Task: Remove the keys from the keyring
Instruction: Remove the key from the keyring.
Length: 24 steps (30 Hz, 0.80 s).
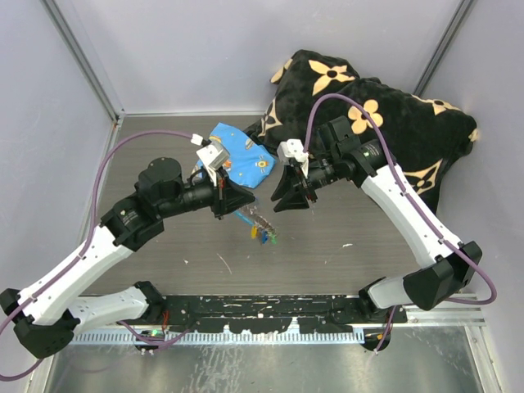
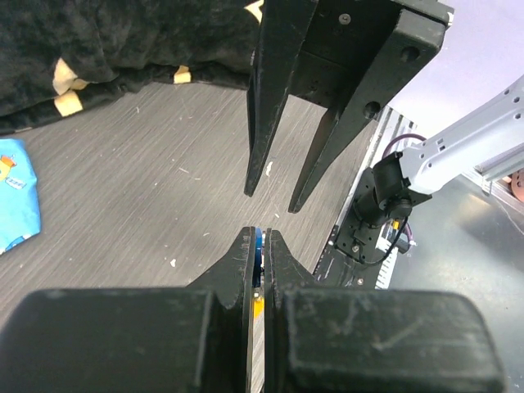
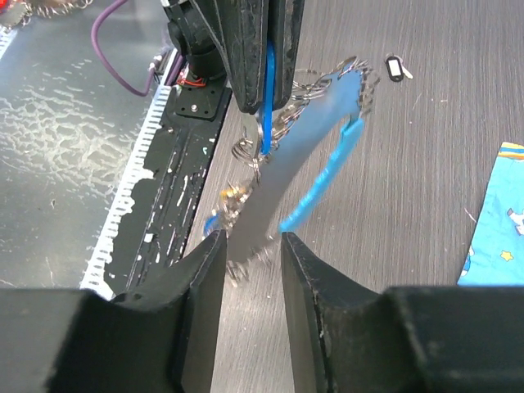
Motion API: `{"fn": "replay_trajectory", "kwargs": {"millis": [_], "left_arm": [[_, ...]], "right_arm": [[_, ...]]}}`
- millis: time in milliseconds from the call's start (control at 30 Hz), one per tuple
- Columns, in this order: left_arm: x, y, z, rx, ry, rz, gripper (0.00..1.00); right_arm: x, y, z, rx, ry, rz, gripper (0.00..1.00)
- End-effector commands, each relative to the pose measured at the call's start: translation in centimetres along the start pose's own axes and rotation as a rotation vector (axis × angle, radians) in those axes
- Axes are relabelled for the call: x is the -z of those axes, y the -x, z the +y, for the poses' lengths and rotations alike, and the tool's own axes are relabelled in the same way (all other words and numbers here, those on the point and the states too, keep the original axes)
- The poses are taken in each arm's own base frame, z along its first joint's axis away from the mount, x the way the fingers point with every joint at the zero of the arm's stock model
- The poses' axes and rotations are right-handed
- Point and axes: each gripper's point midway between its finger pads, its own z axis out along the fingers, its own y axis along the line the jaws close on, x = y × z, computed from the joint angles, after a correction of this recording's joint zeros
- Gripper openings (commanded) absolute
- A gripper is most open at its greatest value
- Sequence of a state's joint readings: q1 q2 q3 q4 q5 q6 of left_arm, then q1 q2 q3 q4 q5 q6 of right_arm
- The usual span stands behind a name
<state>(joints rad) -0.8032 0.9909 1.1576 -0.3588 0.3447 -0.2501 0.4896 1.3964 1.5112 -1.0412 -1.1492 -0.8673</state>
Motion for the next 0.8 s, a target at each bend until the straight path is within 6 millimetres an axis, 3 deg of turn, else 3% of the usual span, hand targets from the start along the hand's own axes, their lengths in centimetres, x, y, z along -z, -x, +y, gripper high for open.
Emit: {"fn": "replay_trajectory", "kwargs": {"millis": [0,267,767], "left_arm": [[1.2,4.2,-1.9,-0.048,-0.052,-0.116,0.00],[1.0,5.1,-2.3,-0.021,-0.069,-0.143,0.00],[0.2,5.4,-3.0,0.011,-0.116,-0.148,0.00]], "right_arm": [[0.7,3.2,1.2,0.093,0.028,-0.080,0.40],[0.7,4.1,1.5,0.086,0.054,-0.113,0.45],[-0.7,2.6,0.2,0.022,0.030,-0.081,0.47]]}}
